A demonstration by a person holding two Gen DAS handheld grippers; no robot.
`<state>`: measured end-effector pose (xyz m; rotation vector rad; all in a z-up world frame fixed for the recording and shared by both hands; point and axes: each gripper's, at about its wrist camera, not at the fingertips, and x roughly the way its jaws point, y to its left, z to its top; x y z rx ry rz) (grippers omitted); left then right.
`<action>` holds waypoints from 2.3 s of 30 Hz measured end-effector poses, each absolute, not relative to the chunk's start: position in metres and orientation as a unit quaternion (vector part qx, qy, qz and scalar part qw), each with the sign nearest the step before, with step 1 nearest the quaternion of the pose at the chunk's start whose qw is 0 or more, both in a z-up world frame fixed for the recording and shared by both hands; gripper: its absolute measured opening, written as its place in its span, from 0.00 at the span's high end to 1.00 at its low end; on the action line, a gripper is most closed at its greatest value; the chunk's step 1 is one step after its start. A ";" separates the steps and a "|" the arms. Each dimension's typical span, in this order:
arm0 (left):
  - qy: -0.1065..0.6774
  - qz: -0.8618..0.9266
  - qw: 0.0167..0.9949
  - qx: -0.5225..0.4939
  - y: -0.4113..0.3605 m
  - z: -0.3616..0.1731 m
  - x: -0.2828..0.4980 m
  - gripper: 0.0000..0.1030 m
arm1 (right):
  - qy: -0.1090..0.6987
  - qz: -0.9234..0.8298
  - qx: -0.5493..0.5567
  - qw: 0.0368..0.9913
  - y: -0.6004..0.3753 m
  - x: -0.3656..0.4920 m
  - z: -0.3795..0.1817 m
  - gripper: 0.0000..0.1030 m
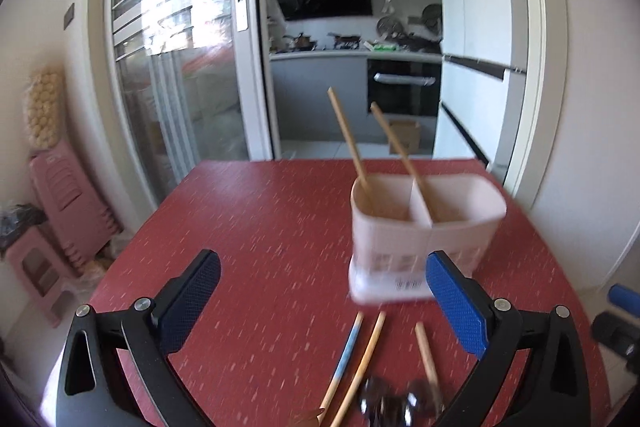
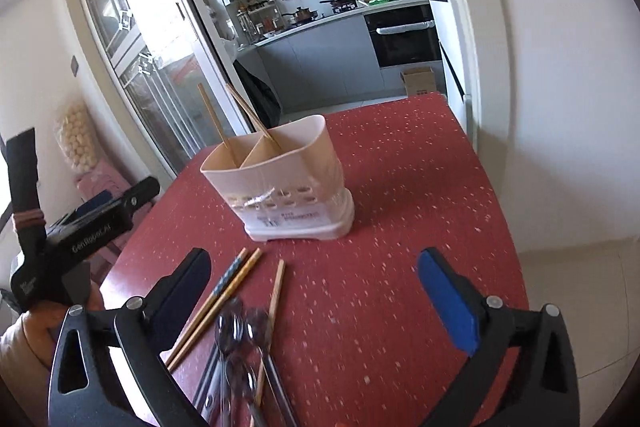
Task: Organize utensils
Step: 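Move both tools back over the remaining chopsticks and spoons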
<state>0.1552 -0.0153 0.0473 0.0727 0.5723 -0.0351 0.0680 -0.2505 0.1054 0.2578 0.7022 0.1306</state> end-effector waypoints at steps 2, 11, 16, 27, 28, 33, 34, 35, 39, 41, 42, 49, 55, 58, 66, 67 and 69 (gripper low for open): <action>0.290 -0.004 0.956 0.045 -0.018 0.045 0.144 0.00 | 0.347 0.057 0.113 0.929 -0.253 0.059 0.106 0.00; 0.332 0.008 0.936 0.114 -0.053 0.029 0.114 0.00 | 0.361 0.051 0.076 0.928 -0.263 0.026 0.106 0.00; 0.378 -0.007 0.922 0.085 -0.045 0.020 0.108 0.00 | 0.365 0.040 0.093 0.925 -0.275 0.014 0.103 0.00; 0.405 -0.010 0.914 0.027 0.022 0.001 0.072 0.00 | 0.421 0.037 0.084 0.903 -0.248 0.021 0.080 0.00; 0.409 -0.010 0.912 0.016 0.030 -0.003 0.069 0.00 | 0.426 0.039 0.078 0.900 -0.243 0.022 0.076 0.00; 0.404 -0.005 0.915 -0.014 0.059 -0.015 0.060 0.00 | 0.472 0.049 0.080 0.877 -0.225 0.033 0.051 0.00; 0.403 -0.005 0.915 -0.012 0.063 -0.017 0.060 0.00 | 0.480 0.049 0.081 0.872 -0.221 0.035 0.046 0.00; 0.401 -0.006 0.916 -0.010 0.067 -0.019 0.060 0.00 | 0.487 0.049 0.079 0.868 -0.218 0.037 0.041 0.00; 0.404 -0.011 0.915 0.000 0.078 -0.029 0.065 0.00 | 0.510 0.050 0.060 0.856 -0.204 0.041 0.025 0.00; 0.410 -0.011 0.912 -0.001 0.083 -0.034 0.070 0.00 | 0.520 0.049 0.049 0.852 -0.199 0.044 0.019 0.00; 0.414 -0.013 0.910 -0.003 0.085 -0.036 0.074 0.00 | 0.522 0.048 0.047 0.850 -0.198 0.045 0.017 0.00; 0.424 -0.031 0.905 0.028 0.085 -0.044 0.100 0.00 | 0.541 0.035 0.043 0.839 -0.196 0.057 0.010 0.00; 0.437 -0.068 0.896 0.048 0.076 -0.050 0.115 0.00 | 0.545 0.033 0.007 0.838 -0.196 0.060 0.013 0.00; 0.450 -0.079 0.888 0.049 0.071 -0.056 0.123 0.00 | 0.553 0.035 -0.004 0.833 -0.195 0.062 0.012 0.02; 0.457 -0.089 0.882 0.072 0.062 -0.064 0.133 0.00 | 0.563 0.048 -0.065 0.822 -0.181 0.057 0.006 0.06; 0.459 -0.089 0.881 0.072 0.062 -0.065 0.134 0.00 | 0.565 0.048 -0.071 0.821 -0.180 0.057 0.005 0.07; 0.461 -0.088 0.880 0.072 0.062 -0.066 0.136 0.00 | 0.567 0.049 -0.075 0.819 -0.180 0.056 0.004 0.08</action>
